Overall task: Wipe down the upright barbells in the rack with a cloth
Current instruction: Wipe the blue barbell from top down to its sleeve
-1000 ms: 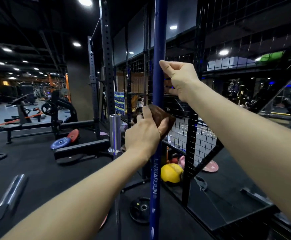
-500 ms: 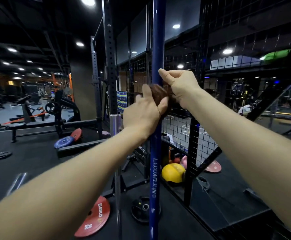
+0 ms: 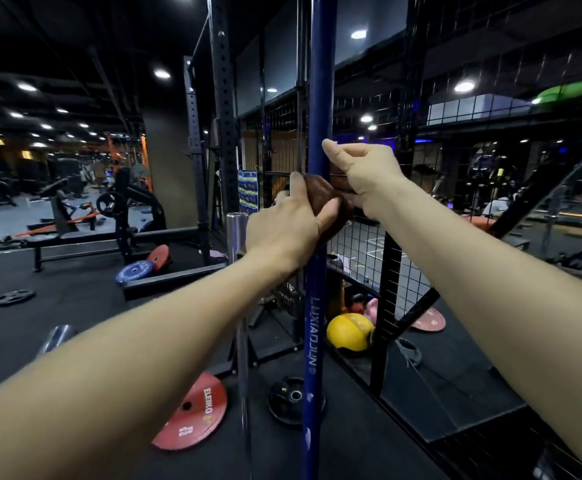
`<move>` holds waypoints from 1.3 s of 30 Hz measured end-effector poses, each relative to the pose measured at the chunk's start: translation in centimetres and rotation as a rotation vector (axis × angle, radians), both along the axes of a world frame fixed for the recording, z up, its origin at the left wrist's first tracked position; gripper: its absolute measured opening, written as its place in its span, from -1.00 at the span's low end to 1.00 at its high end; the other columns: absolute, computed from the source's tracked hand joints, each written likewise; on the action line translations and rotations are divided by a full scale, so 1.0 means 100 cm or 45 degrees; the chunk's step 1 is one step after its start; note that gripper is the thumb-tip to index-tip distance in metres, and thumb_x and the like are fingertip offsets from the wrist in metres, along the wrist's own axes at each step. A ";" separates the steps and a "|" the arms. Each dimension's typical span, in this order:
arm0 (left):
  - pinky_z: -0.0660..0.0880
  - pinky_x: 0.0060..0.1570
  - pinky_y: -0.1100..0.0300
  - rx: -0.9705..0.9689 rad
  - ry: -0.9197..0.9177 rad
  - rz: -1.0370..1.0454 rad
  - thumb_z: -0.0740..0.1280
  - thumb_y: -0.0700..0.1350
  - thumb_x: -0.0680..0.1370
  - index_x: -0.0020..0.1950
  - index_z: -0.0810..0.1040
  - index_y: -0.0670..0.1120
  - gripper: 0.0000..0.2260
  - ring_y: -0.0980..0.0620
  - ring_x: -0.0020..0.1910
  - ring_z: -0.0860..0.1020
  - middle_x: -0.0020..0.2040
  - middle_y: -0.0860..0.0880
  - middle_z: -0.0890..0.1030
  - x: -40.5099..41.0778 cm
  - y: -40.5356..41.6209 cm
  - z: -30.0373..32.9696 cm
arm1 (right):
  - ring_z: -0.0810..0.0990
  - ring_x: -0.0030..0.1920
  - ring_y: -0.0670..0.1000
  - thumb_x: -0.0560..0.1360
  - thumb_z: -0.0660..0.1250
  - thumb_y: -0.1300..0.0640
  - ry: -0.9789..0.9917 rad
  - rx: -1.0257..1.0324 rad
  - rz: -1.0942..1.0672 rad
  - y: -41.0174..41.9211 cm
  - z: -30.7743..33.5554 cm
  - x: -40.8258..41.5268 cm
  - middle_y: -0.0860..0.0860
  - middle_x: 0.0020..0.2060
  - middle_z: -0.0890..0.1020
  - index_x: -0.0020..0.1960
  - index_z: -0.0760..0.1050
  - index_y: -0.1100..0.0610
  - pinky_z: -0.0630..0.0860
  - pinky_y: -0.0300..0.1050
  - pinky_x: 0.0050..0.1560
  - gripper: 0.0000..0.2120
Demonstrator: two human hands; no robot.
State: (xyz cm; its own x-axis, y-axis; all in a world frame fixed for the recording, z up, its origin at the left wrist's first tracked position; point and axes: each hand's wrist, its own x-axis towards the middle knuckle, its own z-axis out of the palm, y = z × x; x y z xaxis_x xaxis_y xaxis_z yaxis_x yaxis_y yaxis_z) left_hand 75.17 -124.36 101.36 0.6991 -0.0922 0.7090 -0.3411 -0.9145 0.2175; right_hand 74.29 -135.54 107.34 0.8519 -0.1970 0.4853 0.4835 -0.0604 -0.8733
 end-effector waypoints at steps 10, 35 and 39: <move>0.29 -0.22 0.05 0.162 0.172 0.104 -0.02 0.30 0.56 0.49 0.00 -0.16 -0.31 -0.23 0.06 0.57 0.22 -0.15 0.47 -0.008 -0.013 -0.073 | 0.60 -0.16 -0.01 0.48 0.42 0.03 0.135 0.122 0.037 -0.006 -0.043 0.008 -0.02 -0.22 0.64 -0.16 0.59 0.02 0.55 -0.17 -0.21 -0.91; 0.33 -0.15 0.03 0.148 0.398 -0.045 0.01 0.39 0.50 0.39 0.13 -0.09 -0.33 -0.20 0.10 0.56 0.22 -0.12 0.51 -0.019 0.007 -0.131 | 0.61 -0.01 0.01 0.48 0.41 0.21 0.068 0.058 0.053 -0.006 -0.099 0.005 -0.02 -0.16 0.61 -0.01 0.52 0.05 0.56 -0.15 -0.04 -0.87; 0.33 -0.18 0.01 -0.093 0.177 -0.045 0.02 0.38 0.51 0.36 0.17 -0.09 -0.36 -0.26 0.02 0.58 0.17 -0.16 0.55 -0.007 0.001 -0.085 | 0.57 -0.15 -0.05 0.48 0.41 0.25 0.058 0.008 -0.011 0.002 -0.100 -0.003 -0.02 -0.26 0.57 0.08 0.54 0.19 0.56 -0.14 -0.04 -0.82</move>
